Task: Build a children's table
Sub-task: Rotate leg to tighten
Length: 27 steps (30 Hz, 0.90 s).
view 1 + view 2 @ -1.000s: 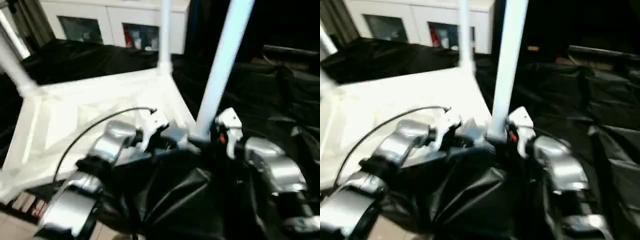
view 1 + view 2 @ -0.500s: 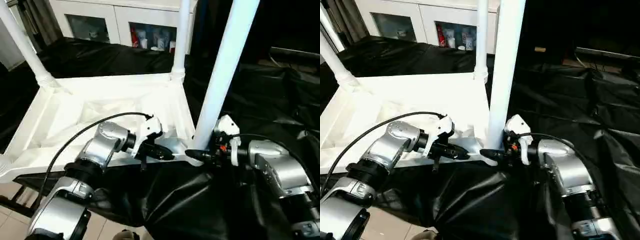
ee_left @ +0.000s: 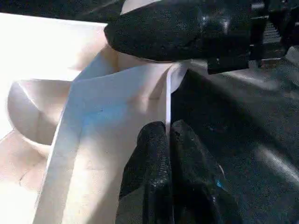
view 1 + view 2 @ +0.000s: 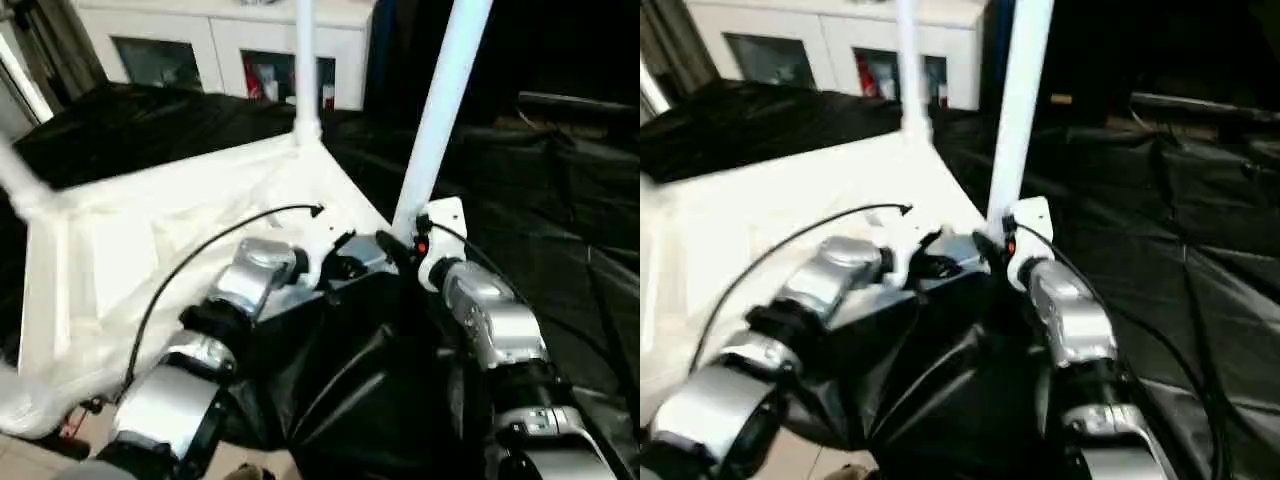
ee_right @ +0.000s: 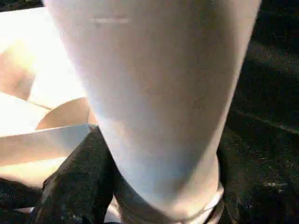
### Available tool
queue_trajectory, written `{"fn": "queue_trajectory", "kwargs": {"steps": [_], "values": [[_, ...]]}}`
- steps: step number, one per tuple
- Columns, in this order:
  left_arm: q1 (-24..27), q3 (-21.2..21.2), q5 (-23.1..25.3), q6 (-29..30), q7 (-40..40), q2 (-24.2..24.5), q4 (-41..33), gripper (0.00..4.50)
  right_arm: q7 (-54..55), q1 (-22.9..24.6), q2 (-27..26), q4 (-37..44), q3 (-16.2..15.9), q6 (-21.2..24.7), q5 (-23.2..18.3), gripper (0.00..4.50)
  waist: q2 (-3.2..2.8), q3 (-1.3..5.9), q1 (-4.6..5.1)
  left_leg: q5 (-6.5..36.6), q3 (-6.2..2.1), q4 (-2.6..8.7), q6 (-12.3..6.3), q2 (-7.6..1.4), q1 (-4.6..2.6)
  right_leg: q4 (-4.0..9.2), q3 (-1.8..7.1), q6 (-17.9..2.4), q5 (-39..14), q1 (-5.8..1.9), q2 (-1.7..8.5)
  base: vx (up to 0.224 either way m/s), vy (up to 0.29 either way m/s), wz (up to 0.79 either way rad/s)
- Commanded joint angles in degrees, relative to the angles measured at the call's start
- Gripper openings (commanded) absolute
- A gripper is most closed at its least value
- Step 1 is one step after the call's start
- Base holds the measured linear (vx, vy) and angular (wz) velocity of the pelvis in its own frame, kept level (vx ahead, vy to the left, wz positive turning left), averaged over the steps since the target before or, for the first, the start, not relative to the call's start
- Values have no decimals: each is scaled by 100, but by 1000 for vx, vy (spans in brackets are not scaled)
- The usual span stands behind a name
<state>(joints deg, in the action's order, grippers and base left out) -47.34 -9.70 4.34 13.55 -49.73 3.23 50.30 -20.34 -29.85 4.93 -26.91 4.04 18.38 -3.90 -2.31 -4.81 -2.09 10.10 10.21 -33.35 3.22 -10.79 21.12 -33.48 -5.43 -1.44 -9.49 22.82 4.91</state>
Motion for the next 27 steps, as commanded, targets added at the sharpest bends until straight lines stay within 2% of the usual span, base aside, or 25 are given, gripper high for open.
{"fn": "queue_trajectory", "kwargs": {"steps": [1, 3, 4, 5, 9, 11, 12, 13, 14, 15, 17, 21, 22, 23, 27], "values": [[-312, -33, -216, -275, -31, -401, -87, 0, -576, 50, -540, -223, -514, 186, -236, 337, 50, 434, -24, 976, -68, 362, -478, -193, -38, 412, 304, -1301, -1098, -314, 397, 0, 0, 0], [-282, -72, -221, -324, -138, -366, -106, 0, -709, 43, -485, -194, -572, 141, -204, 343, 52, 429, -25, 898, -67, 361, -547, -194, -24, 403, 295, -1340, -1035, -329, 396, 0, 0, 0], [-243, -113, -225, -362, -251, -321, -147, 0, -873, 65, -397, -126, -667, 94, -172, 373, 65, 433, -21, 891, -69, 363, -561, -199, -21, 400, 291, -1337, -1065, -336, 394, 0, 0, 0], [-211, -137, -218, -392, -339, -287, -177, 0, -1020, 83, -317, -79, -751, 39, -155, 382, 57, 430, -27, 926, -68, 362, -570, -202, -29, 404, 291, -1339, -1113, -332, 397, 0, 0, 0], [-127, -182, -210, -444, -569, -182, -251, 0, -1592, 190, -58, 163, -947, 12, -229, 388, 59, 440, -27, 873, -67, 354, -617, -212, -29, 390, 294, -1377, -1005, -339, 391, 0, 0, 0], [-15, -251, -225, -523, -938, -15, -355, 0, -2406, 373, 397, 558, -1229, -9, -305, 388, 62, 438, -57, 883, -68, 351, -676, -221, -24, 391, 295, -1377, -1003, -360, 399, 0, 0, 0], [-15, -251, -225, -523, -938, -15, -355, 0, -2406, 373, 397, 558, -1229, -9, -305, 388, 74, 445, -58, 861, -62, 342, -703, -217, -17, 386, 294, -1377, -956, -368, 391, 0, 0, 0], [103, -325, -250, -629, -1309, 142, -481, 0, -2983, 502, 764, 811, -1376, 7, -351, 388, 72, 443, -80, 874, -75, 350, -727, -237, -15, 374, 284, -1399, -963, -376, 398, 0, 0, 0], [173, -366, -292, -642, -1533, 216, -579, 0, -3224, 553, 912, 904, -1412, 19, -385, 388, 77, 436, -91, 904, -48, 338, -745, -236, -22, 385, 294, -1390, -1017, -352, 396, 0, 0, 0], [173, -366, -292, -642, -1533, 216, -579, 0, -3224, 553, 912, 904, -1412, 19, -385, 388, 75, 437, -99, 926, -56, 344, -738, -239, -16, 382, 286, -1387, -1075, -362, 397, 0, 0, 0], [366, -485, -392, -702, -2089, 411, -871, 0, -3702, 658, 1227, 1077, -1466, 1, -389, 388, 80, 436, -132, 1006, -58, 348, -681, -259, -30, 397, 287, -1356, -1321, -348, 408, 0, 0, 0], [527, -581, -466, -623, -2560, 599, -1141, 0, -4099, 737, 1503, 1227, -1540, 19, -454, 388, 76, 435, -177, 1066, -49, 358, -605, -282, -58, 396, 300, -1345, -1408, -306, 396, 0, 0, 0], [547, -595, -462, -617, -2614, 631, -1170, 0, -4163, 750, 1549, 1255, -1550, 32, -478, 388, 69, 444, -186, 1036, -57, 360, -590, -281, -49, 382, 299, -1340, -1378, -315, 399, 0, 0, 0], [571, -602, -460, -620, -2667, 668, -1201, 0, -4213, 763, 1591, 1288, -1554, 49, -503, 363, 67, 448, -184, 1040, -55, 357, -572, -277, -48, 380, 299, -1349, -1364, -311, 399, 0, 0, 0], [640, -629, -467, -587, -2840, 759, -1300, 0, -4352, 798, 1628, 1370, -1551, 125, -554, 338, 68, 460, -204, 951, -49, 345, -578, -268, -44, 372, 304, -1362, -1258, -313, 402, 0, 0, 0]]}}
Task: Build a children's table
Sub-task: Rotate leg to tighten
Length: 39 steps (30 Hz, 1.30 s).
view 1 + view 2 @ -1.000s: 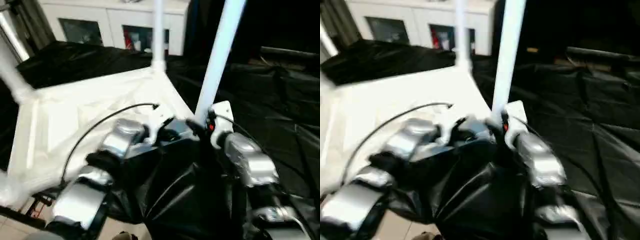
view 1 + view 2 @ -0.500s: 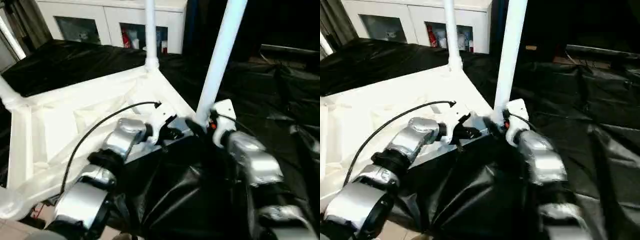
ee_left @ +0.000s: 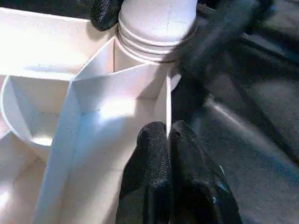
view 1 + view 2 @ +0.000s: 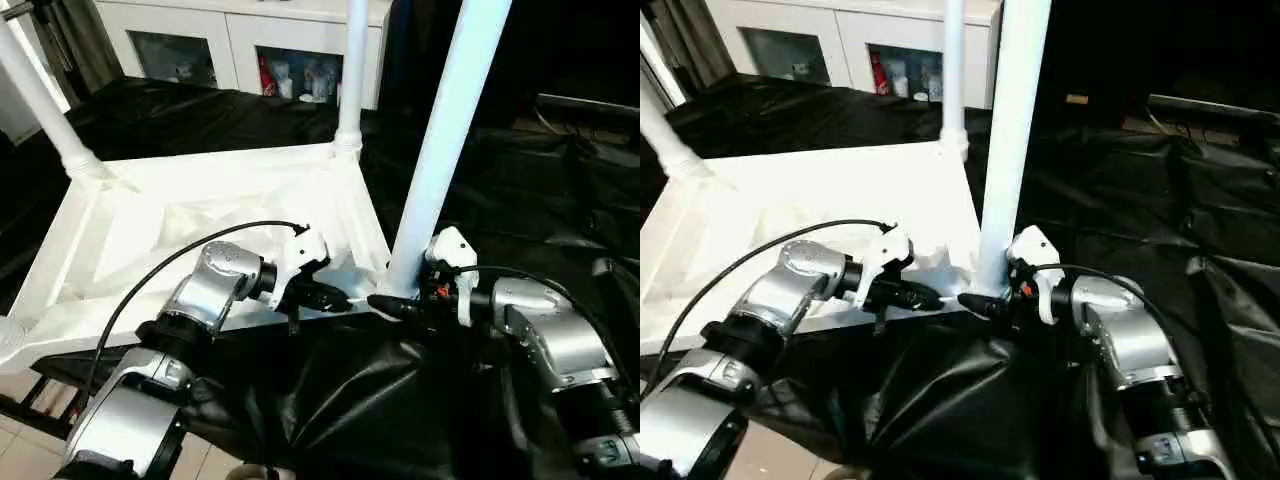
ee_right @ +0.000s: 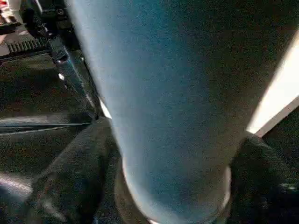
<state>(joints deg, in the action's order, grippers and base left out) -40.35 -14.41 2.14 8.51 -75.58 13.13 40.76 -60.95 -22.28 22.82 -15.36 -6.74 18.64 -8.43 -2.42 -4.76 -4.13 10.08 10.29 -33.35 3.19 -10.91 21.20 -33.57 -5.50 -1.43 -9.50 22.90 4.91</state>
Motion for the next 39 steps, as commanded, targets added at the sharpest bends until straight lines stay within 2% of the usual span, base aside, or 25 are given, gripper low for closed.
{"fn": "queue_trajectory", "kwargs": {"steps": [1, 5, 7, 8, 9, 10, 12, 14, 15, 16, 17, 18, 21, 22, 23, 26, 28, 29, 31, 33, 35, 37, 39], "values": [[-37, -162, -246, -72, -270, -218, -378, 0, -328, 58, -164, 243, -484, 119, -98, 323, 78, 458, -5, 939, -57, 340, -576, -256, -51, 373, 310, -1365, -1233, -320, 400, 0, 0, 0], [-53, -108, -204, -48, -36, -287, -335, 0, -162, 117, -323, 266, -495, 213, -104, 295, 108, 441, -32, 918, -53, 341, -562, -246, -50, 386, 308, -1296, -1376, -315, 403, 0, 0, 0], [-66, -92, -199, -37, 46, -314, -320, 0, -79, 128, -366, 261, -484, 246, -111, 279, 103, 435, -34, 964, -56, 344, -529, -242, -54, 404, 308, -1239, -1521, -308, 404, 0, 0, 0], [-183, 15, -122, -35, 564, -470, -110, 0, 517, 91, -610, 48, -403, 335, 50, 276, 120, 425, -29, 990, -55, 349, -520, -243, -55, 414, 309, -1215, -1583, -302, 405, 0, 0, 0], [-235, 62, -95, -19, 762, -525, -13, 0, 740, 64, -696, -44, -367, 365, 116, 274, 109, 421, -17, 982, -58, 348, -488, -242, -51, 408, 315, -1201, -1614, -289, 401, 0, 0, 0], [-298, 117, -64, 7, 1001, -591, 98, 0, 1005, 35, -798, -147, -321, 406, 195, 272, 119, 391, 17, 1173, -66, 355, -350, -205, -57, 454, 303, -1097, -2007, -268, 401, 0, 0, 0], [-385, 154, -16, 23, 1239, -668, 245, 0, 1501, -32, -1012, -349, -175, 403, 286, 270, 119, 381, 43, 1345, -75, 368, -276, -199, -89, 498, 301, -971, -2382, -257, 402, 0, 0, 0], [-556, 246, 50, 80, 1778, -863, 502, 0, 2384, -181, -1401, -741, 100, 408, 381, 269, 105, 357, 104, 1482, -90, 387, -197, -195, -89, 526, 295, -898, -2598, -229, 401, 0, 0, 0], [-556, 246, 50, 80, 1778, -863, 502, 0, 2384, -181, -1401, -741, 100, 408, 381, 269, 108, 358, 127, 1542, -96, 390, -167, -186, -94, 532, 283, -867, -2684, -228, 392, 0, 0, 0], [-724, 339, 76, 157, 2284, -1068, 699, 0, 3164, -362, -1748, -1114, 380, 444, 384, 269, 68, 345, 142, 1590, -96, 388, -172, -178, -101, 559, 294, -805, -2732, -217, 406, 0, 0, 0], [-774, 358, 69, 172, 2389, -1136, 744, 0, 3364, -428, -1847, -1220, 445, 430, 373, 269, 67, 346, 160, 1668, -100, 393, -152, -181, -117, 569, 292, -817, -2765, -193, 402, 0, 0, 0], [-891, 396, 57, 163, 2625, -1294, 858, 0, 3805, -583, -2076, -1451, 573, 378, 398, 269, 82, 355, 193, 1665, -115, 398, -123, -172, -90, 558, 279, -805, -2720, -226, 395, 0, 0, 0], [-967, 436, 14, 105, 2689, -1424, 923, 0, 3733, -682, -2243, -1508, 525, 167, 405, 269, 81, 365, 221, 1615, -112, 401, -186, -174, -75, 553, 282, -852, -2409, -240, 393, 0, 0, 0], [-966, 423, 20, 74, 2648, -1441, 920, 0, 3653, -688, -2273, -1465, 511, 145, 377, 324, 94, 379, 218, 1453, -104, 398, -309, -177, -48, 515, 295, -937, -2051, -270, 394, 0, 0, 0], [-967, 408, 40, 15, 2583, -1454, 941, 0, 3610, -692, -2308, -1438, 528, 124, 373, 338, 92, 394, 214, 1312, -92, 385, -378, -176, -41, 485, 303, -1021, -1800, -282, 395, 0, 0, 0], [-858, 350, 30, -30, 2348, -1368, 824, 0, 3309, -622, -2192, -1269, 439, 168, 363, 359, 97, 395, 204, 1168, -71, 370, -498, -174, -43, 462, 303, -1168, -1540, -291, 397, 0, 0, 0], [-825, 329, 23, -56, 2269, -1335, 794, 0, 3248, -608, -2141, -1241, 396, 132, 396, 375, 95, 398, 200, 1109, -73, 366, -535, -178, -37, 455, 305, -1179, -1524, -301, 401, 0, 0, 0], [-737, 265, 0, -109, 2045, -1202, 739, 0, 2888, -535, -1938, -1073, 274, 107, 336, 375, 98, 399, 197, 1073, -76, 365, -563, -179, -28, 446, 302, -1182, -1471, -311, 398, 0, 0, 0], [-707, 248, -9, -112, 1969, -1159, 715, 0, 2740, -508, -1870, -1012, 236, 102, 308, 375, 97, 400, 197, 1010, -74, 365, -608, -192, -28, 430, 305, -1220, -1344, -310, 397, 0, 0, 0], [-595, 190, -25, -149, 1661, -1011, 596, 0, 2111, -378, -1559, -717, 54, 133, 212, 375, 101, 402, 189, 1003, -72, 360, -624, -189, -26, 429, 301, -1237, -1330, -323, 396, 0, 0, 0], [-473, 125, -38, -207, 1273, -833, 444, 0, 1333, -200, -1140, -330, -181, 162, 117, 375, 104, 395, 168, 967, -70, 361, -729, -206, -15, 422, 300, -1267, -1273, -336, 397, 0, 0, 0], [-398, 91, -93, -225, 992, -739, 329, 0, 981, -123, -916, -159, -276, 166, 85, 375, 112, 395, 156, 966, -67, 355, -747, -210, -15, 420, 300, -1259, -1275, -344, 395, 0, 0, 0], [-317, 53, -163, -258, 694, -638, 183, 0, 644, -60, -697, -7, -339, 171, 45, 375, 99, 385, 150, 1040, -61, 366, -726, -226, -24, 431, 295, -1270, -1424, -320, 393, 0, 0, 0]]}}
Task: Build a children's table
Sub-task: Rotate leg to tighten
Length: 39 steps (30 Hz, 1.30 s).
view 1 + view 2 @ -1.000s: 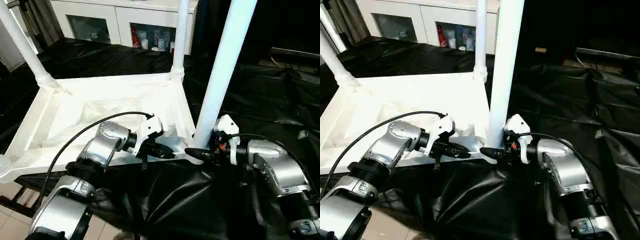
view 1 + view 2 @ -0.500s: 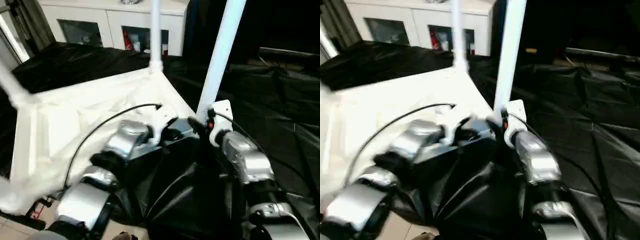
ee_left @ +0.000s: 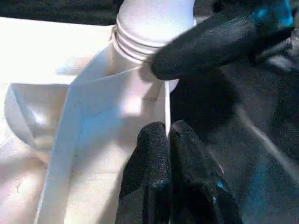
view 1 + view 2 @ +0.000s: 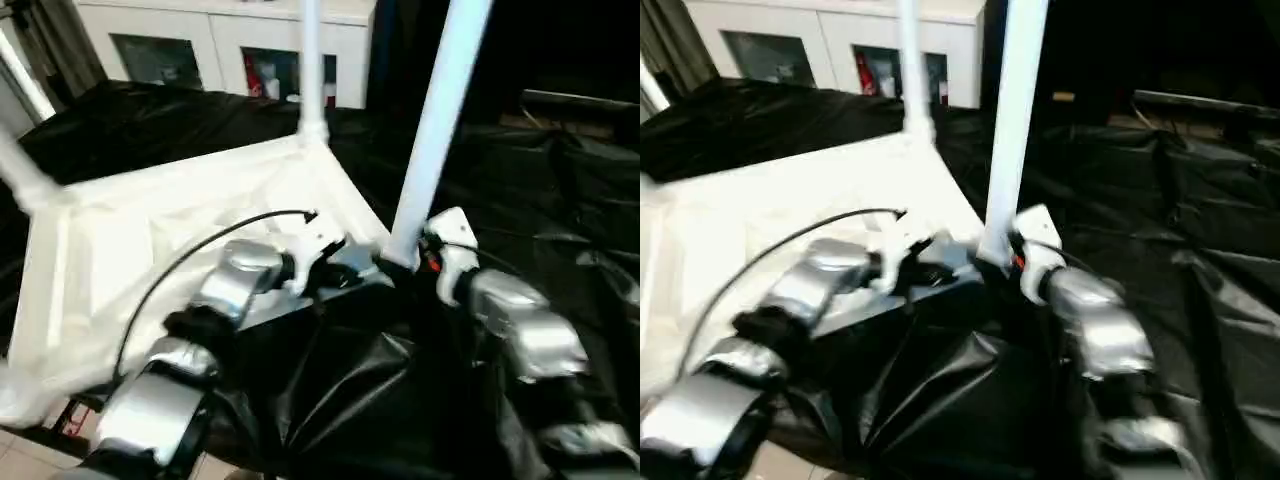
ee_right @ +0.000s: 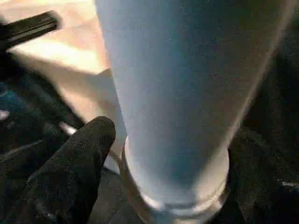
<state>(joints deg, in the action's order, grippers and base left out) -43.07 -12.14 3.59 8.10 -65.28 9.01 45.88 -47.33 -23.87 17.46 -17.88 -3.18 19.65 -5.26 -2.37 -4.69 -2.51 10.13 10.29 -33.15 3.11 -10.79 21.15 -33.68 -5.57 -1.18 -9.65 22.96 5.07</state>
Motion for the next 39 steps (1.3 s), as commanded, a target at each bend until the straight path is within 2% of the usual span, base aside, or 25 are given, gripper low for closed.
{"fn": "queue_trajectory", "kwargs": {"steps": [1, 3, 5, 7, 8, 14, 17, 18, 20, 21, 22, 24, 25, 26, 27, 28, 30, 33, 34, 36, 38, 39], "values": [[38, -226, -381, -177, -679, -101, -499, 0, -1079, 144, 70, 384, -730, 119, -330, 375, 98, 370, -48, 1159, -56, 352, -658, -252, -50, 462, 307, -1278, -1622, -314, 382, 0, 0, 0], [103, -280, -418, -161, -920, 6, -627, 0, -1332, 172, 239, 480, -759, 144, -377, 375, 89, 373, -79, 1158, -61, 361, -642, -272, -34, 440, 316, -1269, -1623, -315, 390, 0, 0, 0], [151, -340, -422, -148, -1113, 121, -714, 0, -1574, 176, 401, 557, -784, 194, -452, 345, 83, 376, -97, 1177, -58, 364, -605, -274, -48, 443, 316, -1283, -1615, -297, 386, 0, 0, 0], [200, -373, -424, -150, -1287, 212, -784, 0, -1745, 181, 517, 624, -813, 218, -503, 345, 82, 376, -118, 1200, -50, 363, -569, -278, -67, 450, 324, -1290, -1646, -284, 388, 0, 0, 0], [238, -389, -422, -93, -1421, 278, -850, 0, -1872, 186, 581, 673, -839, 257, -516, 328, 81, 380, -125, 1187, -47, 360, -552, -275, -60, 444, 324, -1303, -1624, -291, 391, 0, 0, 0], [275, -409, -418, -42, -1456, 336, -917, 0, -1880, 267, 467, 807, -937, 365, -561, 276, 88, 391, -147, 1085, -52, 359, -519, -268, -44, 422, 320, -1296, -1516, -302, 396, 0, 0, 0], [259, -391, -394, -52, -1316, 287, -874, 0, -1709, 342, 331, 828, -978, 395, -567, 271, 89, 389, -144, 1079, -53, 361, -500, -266, -40, 428, 322, -1258, -1562, -297, 395, 0, 0, 0], [235, -363, -378, -30, -1208, 249, -838, 0, -1514, 332, 226, 750, -915, 360, -543, 270, 89, 389, -144, 1079, -53, 361, -500, -266, -40, 428, 322, -1258, -1562, -297, 395, 0, 0, 0], [113, -266, -269, 78, -708, 106, -654, 0, -595, 196, -213, 341, -567, 349, -420, 267, 77, 379, -113, 1185, -64, 377, -393, -259, -48, 448, 320, -1219, -1770, -274, 403, 0, 0, 0], [36, -215, -206, 114, -423, 31, -529, 0, -113, 106, -410, 113, -399, 354, -338, 267, 84, 363, -65, 1316, -65, 382, -291, -235, -52, 477, 313, -1167, -2011, -253, 397, 0, 0, 0], [-27, -174, -156, 138, -202, -26, -430, 0, 209, 42, -540, -40, -288, 360, -277, 267, 88, 361, -35, 1428, -86, 393, -192, -223, -57, 495, 300, -1093, -2250, -266, 399, 0, 0, 0], [-170, -92, -76, 179, 270, -146, -211, 0, 568, -28, -717, -226, -184, 281, -222, 266, 73, 350, -12, 1521, -89, 402, -134, -230, -86, 521, 304, -1032, -2372, -239, 392, 0, 0, 0], [-215, -68, -55, 192, 415, -183, -144, 0, 672, -49, -772, -279, -154, 257, -209, 266, 84, 354, 3, 1502, -92, 396, -158, -225, -63, 511, 317, -1028, -2253, -263, 393, 0, 0, 0], [-376, 21, -11, 246, 895, -326, 81, 0, 1120, -153, -1012, -498, -28, 203, -184, 266, 72, 365, 11, 1478, -87, 389, -174, -224, -60, 501, 320, -1051, -2154, -262, 390, 0, 0, 0], [-426, 50, 0, 262, 1046, -372, 149, 0, 1255, -187, -1088, -567, 8, 183, -178, 266, 80, 372, 35, 1449, -83, 382, -179, -212, -53, 498, 319, -1084, -2059, -258, 395, 0, 0, 0], [-591, 176, -33, 293, 1507, -550, 327, 0, 1729, -339, -1370, -802, 146, 178, -197, 266, 71, 395, 39, 1343, -79, 371, -206, -204, -57, 478, 319, -1122, -1875, -269, 383, 0, 0, 0], [-648, 222, -53, 234, 1665, -632, 373, 0, 1854, -405, -1489, -882, 147, 125, -186, 266, 75, 387, 50, 1301, -74, 369, -233, -202, -48, 477, 318, -1178, -1767, -269, 386, 0, 0, 0], [-691, 238, -61, -14, 1737, -777, 426, 0, 1890, -503, -1704, -983, 74, -78, -90, 266, 93, 421, 34, 1028, -60, 339, -415, -199, -28, 439, 319, -1252, -1359, -305, 389, 0, 0, 0], [-697, 228, -34, -72, 1755, -794, 453, 0, 1896, -515, -1720, -1003, 66, -119, -73, 322, 92, 419, 34, 960, -56, 337, -473, -197, -21, 426, 318, -1282, -1243, -310, 381, 0, 0, 0], [-682, 191, 1, -138, 1734, -794, 456, 0, 1884, -513, -1722, -1005, 66, -116, -81, 336, 93, 421, 32, 911, -52, 334, -515, -199, -24, 417, 318, -1315, -1164, -316, 382, 0, 0, 0], [-630, 68, 87, -302, 1652, -754, 521, 0, 1840, -427, -1568, -942, -48, -298, 91, 364, 104, 413, 33, 963, -52, 340, -547, -203, -28, 432, 311, -1296, -1298, -318, 383, 0, 0, 0], [-628, 55, 98, -312, 1648, -748, 533, 0, 1836, -417, -1543, -934, -65, -335, 119, 364, 96, 406, 32, 1025, -55, 346, -516, -210, -35, 441, 313, -1265, -1431, -312, 390, 0, 0, 0]]}}
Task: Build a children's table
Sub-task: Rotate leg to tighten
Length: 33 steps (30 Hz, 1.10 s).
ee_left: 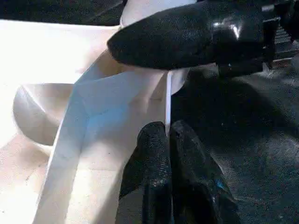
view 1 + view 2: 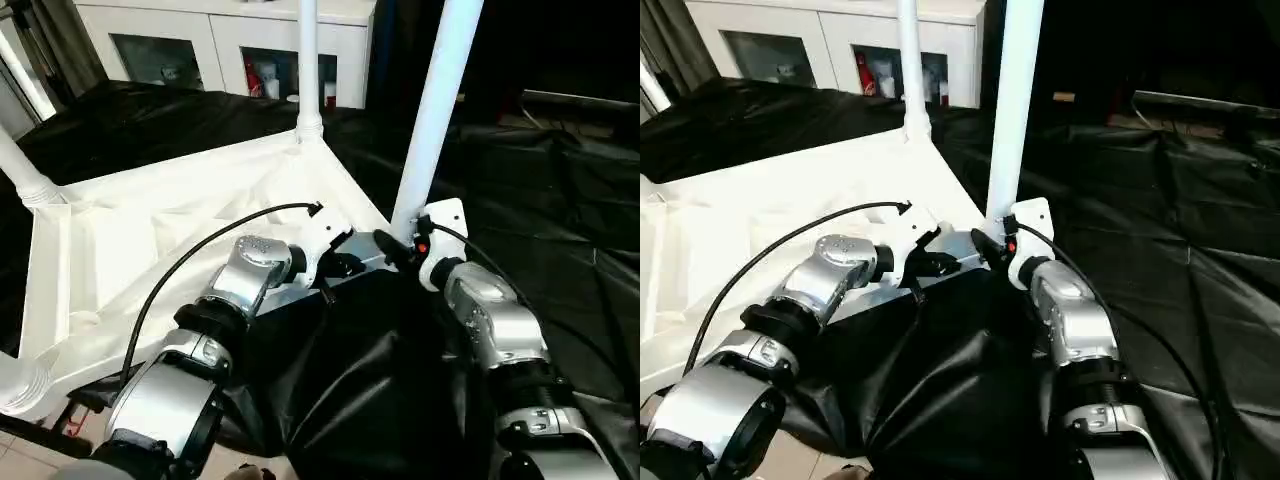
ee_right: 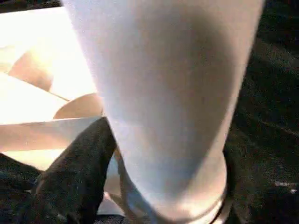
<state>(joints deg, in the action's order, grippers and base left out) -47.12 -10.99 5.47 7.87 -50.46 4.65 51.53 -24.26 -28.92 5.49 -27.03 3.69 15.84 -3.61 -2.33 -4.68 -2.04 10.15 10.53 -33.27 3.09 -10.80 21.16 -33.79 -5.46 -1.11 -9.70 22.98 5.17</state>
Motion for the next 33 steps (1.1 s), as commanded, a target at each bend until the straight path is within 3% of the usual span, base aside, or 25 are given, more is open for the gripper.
{"fn": "queue_trajectory", "kwargs": {"steps": [1, 5, 8, 9, 11, 13, 14, 16, 19, 20, 22, 23, 25, 26, 29, 30, 32, 33], "values": [[-217, -91, -61, -352, 170, -293, 12, 0, -573, 144, -238, 73, -778, -29, -24, 378, 91, 403, -17, 1048, -81, 360, -497, -211, -36, 458, 302, -1261, -1480, -311, 380, 0, 0, 0], [-187, -117, -10, -448, 178, -259, 67, 0, -1099, 442, 261, 628, -701, -35, -168, 378, 114, 417, -62, 1037, -69, 354, -530, -222, -60, 460, 316, -1204, -1446, -319, 368, 0, 0, 0], [-130, -145, 31, -515, 102, -232, 69, 0, -1794, 876, 938, 1324, -480, 91, -483, 378, 119, 444, -165, 815, -54, 319, -712, -229, -58, 413, 327, -1258, -1022, -340, 369, 0, 0, 0], [-121, -149, 41, -540, 88, -229, 78, 0, -1922, 949, 1049, 1425, -439, 105, -539, 378, 142, 446, -179, 768, -54, 312, -789, -226, -23, 398, 323, -1262, -924, -368, 376, 0, 0, 0], [-85, -180, 61, -642, 36, -217, 97, 0, -2267, 1179, 1383, 1749, -240, 229, -791, 378, 140, 442, -176, 847, -57, 306, -860, -214, -5, 422, 299, -1232, -1035, -366, 378, 0, 0, 0], [-67, -203, 65, -766, -7, -209, 132, 0, -2441, 1314, 1599, 1933, -115, 269, -910, 378, 132, 432, -154, 963, -64, 310, -812, -211, 4, 455, 285, -1192, -1366, -355, 384, 0, 0, 0], [-63, -213, 76, -839, 5, -205, 167, 0, -2531, 1383, 1721, 2030, -32, 302, -983, 378, 141, 423, -154, 1130, -64, 308, -735, -208, -21, 507, 282, -1073, -1768, -341, 370, 0, 0, 0], [-37, -223, 29, -938, -115, -214, 150, 0, -2574, 1469, 1830, 2160, 76, 369, -1073, 378, 133, 434, -172, 1076, -67, 310, -694, -219, -29, 514, 286, -1033, -1848, -326, 373, 0, 0, 0], [-29, -184, -21, -1029, -66, -242, 107, 0, -2583, 1533, 1884, 2268, 109, 453, -1168, 378, 141, 449, -179, 967, -71, 306, -696, -218, -17, 483, 286, -1056, -1690, -326, 368, 0, 0, 0], [-22, -109, -123, -976, -64, -275, 51, 28, -2570, 1599, 1907, 2374, 111, 511, -1228, 384, 162, 454, -172, 907, -70, 301, -720, -213, 1, 466, 284, -1080, -1583, -331, 367, 0, 0, 0], [-13, 25, -288, -878, -55, -303, -65, 28, -2492, 1672, 1855, 2506, 67, 569, -1235, 384, 158, 463, -198, 815, -61, 283, -768, -204, 1, 452, 279, -1134, -1478, -331, 376, 0, 0, 0], [-4, 128, -384, -766, 18, -309, -156, 59, -2367, 1681, 1759, 2551, 50, 625, -1228, 386, 156, 469, -204, 779, -59, 275, -782, -200, 10, 448, 279, -1158, -1424, -337, 379, 0, 0, 0], [39, 286, -448, -685, 287, -282, -327, 63, -2123, 1698, 1577, 2635, -11, 654, -1199, 386, 112, 491, -224, 672, -77, 275, -785, -240, 11, 395, 279, -1277, -1132, -316, 380, 0, 0, 0], [63, 344, -444, -693, 440, -260, -400, 72, -2016, 1707, 1502, 2676, -44, 643, -1183, 386, 122, 483, -213, 713, -84, 282, -808, -252, 13, 383, 271, -1349, -996, -307, 375, 0, 0, 0], [464, 816, -554, -766, 1362, -189, -1163, 105, -1477, 1775, 1128, 2950, -232, 815, -1051, 386, 123, 467, -187, 742, -87, 288, -775, -243, 29, 375, 268, -1318, -997, -316, 372, 0, 0, 0], [538, 896, -601, -770, 1465, -196, -1292, 105, -1389, 1793, 1084, 2999, -251, 801, -1026, 386, 126, 453, -154, 772, -87, 297, -762, -245, 51, 380, 265, -1303, -1041, -323, 374, 0, 0, 0], [716, 1030, -641, -734, 1675, -202, -1600, 105, -1222, 1821, 1003, 3076, -306, 821, -947, 386, 99, 473, -156, 791, -71, 276, -726, -221, 18, 407, 266, -1206, -1217, -301, 361, 0, 0, 0], [850, 1112, -652, -703, 1814, -205, -1827, 105, -1109, 1844, 949, 3136, -346, 851, -887, 386, 89, 468, -149, 699, -85, 289, -697, -252, 34, 373, 278, -1223, -1054, -299, 354, 0, 0, 0]]}}
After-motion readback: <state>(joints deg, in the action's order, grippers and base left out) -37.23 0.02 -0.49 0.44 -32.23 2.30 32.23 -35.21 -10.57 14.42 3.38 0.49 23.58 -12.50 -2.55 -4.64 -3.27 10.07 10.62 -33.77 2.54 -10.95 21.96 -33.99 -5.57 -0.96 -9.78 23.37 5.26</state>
